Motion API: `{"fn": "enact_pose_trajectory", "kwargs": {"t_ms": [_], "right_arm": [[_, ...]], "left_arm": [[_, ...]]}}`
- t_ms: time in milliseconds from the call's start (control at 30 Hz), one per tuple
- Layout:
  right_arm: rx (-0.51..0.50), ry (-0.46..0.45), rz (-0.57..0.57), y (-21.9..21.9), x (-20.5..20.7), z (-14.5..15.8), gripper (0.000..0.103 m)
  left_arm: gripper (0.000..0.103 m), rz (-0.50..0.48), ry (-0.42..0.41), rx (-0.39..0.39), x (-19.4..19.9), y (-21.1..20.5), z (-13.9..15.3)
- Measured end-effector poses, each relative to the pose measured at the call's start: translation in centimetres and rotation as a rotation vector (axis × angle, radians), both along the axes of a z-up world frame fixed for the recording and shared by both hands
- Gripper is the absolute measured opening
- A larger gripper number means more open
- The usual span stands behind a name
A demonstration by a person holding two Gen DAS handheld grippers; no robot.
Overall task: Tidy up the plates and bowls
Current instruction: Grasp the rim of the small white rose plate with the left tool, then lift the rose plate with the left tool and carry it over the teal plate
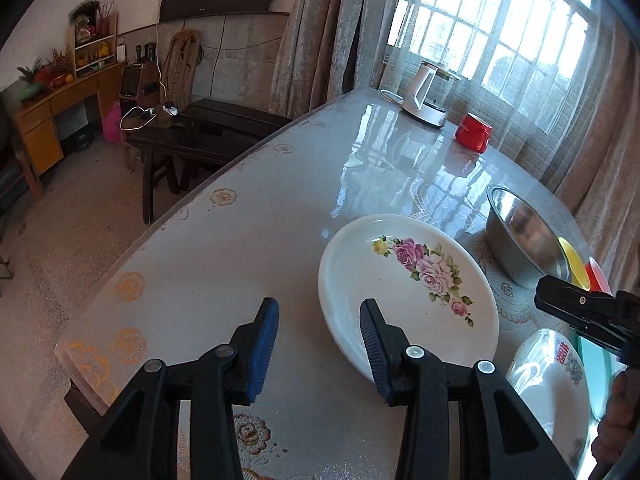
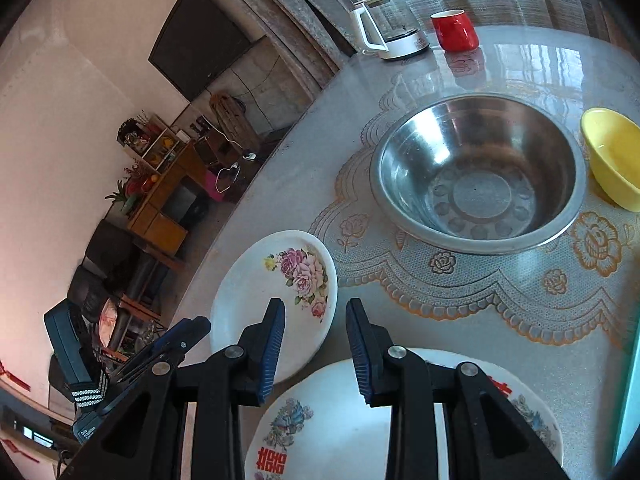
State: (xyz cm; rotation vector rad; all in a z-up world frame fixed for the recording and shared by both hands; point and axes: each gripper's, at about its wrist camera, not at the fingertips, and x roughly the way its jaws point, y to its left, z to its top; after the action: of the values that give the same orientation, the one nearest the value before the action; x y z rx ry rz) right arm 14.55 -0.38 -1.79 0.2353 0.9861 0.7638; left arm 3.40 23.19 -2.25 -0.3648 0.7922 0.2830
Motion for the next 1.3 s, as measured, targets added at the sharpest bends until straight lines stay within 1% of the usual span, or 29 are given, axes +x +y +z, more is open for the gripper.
{"fn": "enact_pose_trajectory", "kwargs": {"t_ms": [167, 233, 333, 433, 467, 500, 533, 567, 633, 700, 767, 833, 933, 1000, 1133, 1300], "right_arm": [[-0.091, -0.004, 0.035, 3.2, 1.6, -1.0, 0.029], [-0.143, -0.011, 0.035, 4.2, 2.0, -1.4, 0.029], [-0.201, -0.02, 0.043, 5.2, 2.5, -2.1, 0.026], [-0.233, -0.008, 0.054, 5.7, 2.9, -3.0, 0.024], [-0.249, -0.003, 0.056, 5.9, 3.0, -3.2, 0.023], [-0.256, 0.003, 0.057, 6.1, 3.1, -3.5, 0.021], [-0.255, 0.01, 0.067, 6.3, 3.2, -3.7, 0.018], [-0.256, 0.004, 0.08, 6.4, 3.2, -3.7, 0.017], [-0.278, -0.021, 0.087, 6.5, 2.9, -3.7, 0.017], [-0.268, -0.017, 0.082, 6.3, 2.9, -3.7, 0.017], [-0.229, -0.005, 0.071, 5.9, 3.0, -3.5, 0.017], [-0.202, -0.021, 0.07, 5.4, 2.9, -3.0, 0.017], [-0.154, -0.023, 0.072, 4.9, 2.8, -2.1, 0.017], [-0.148, -0.037, 0.069, 4.5, 2.7, -1.9, 0.017], [-0.115, -0.033, 0.057, 3.4, 2.2, -1.5, 0.017], [-0.07, -0.051, 0.015, 0.8, 1.2, -0.3, 0.018]], "left_arm": [[0.042, -0.039, -0.01, -0.054, 0.4, 0.9, -1.0], [0.041, -0.055, -0.01, -0.069, 0.6, 1.0, -1.4], [0.038, -0.078, -0.009, -0.078, 1.1, 0.9, -1.8], [0.035, -0.105, -0.005, -0.091, 1.8, 0.6, -2.1], [0.035, -0.114, -0.007, -0.091, 2.0, 0.4, -2.2], [0.032, -0.119, -0.009, -0.071, 2.3, 0.0, -2.2], [0.029, -0.126, -0.008, -0.053, 2.5, -0.3, -2.2], [0.027, -0.139, -0.007, -0.052, 2.7, -0.5, -2.2], [0.027, -0.136, -0.007, -0.031, 2.9, -1.0, -2.2], [0.027, -0.145, -0.007, -0.007, 2.9, -1.2, -2.2], [0.027, -0.148, -0.011, -0.044, 2.8, -0.8, -2.2], [0.027, -0.15, -0.019, -0.071, 2.8, -0.6, -2.1], [0.027, -0.152, -0.036, -0.062, 2.6, -0.9, -1.5], [0.027, -0.159, -0.055, -0.061, 2.4, -1.0, -1.0], [0.027, -0.177, -0.08, -0.037, 2.3, -1.8, 0.1], [0.027, -0.233, -0.108, -0.015, 2.4, -3.8, 1.6]]}}
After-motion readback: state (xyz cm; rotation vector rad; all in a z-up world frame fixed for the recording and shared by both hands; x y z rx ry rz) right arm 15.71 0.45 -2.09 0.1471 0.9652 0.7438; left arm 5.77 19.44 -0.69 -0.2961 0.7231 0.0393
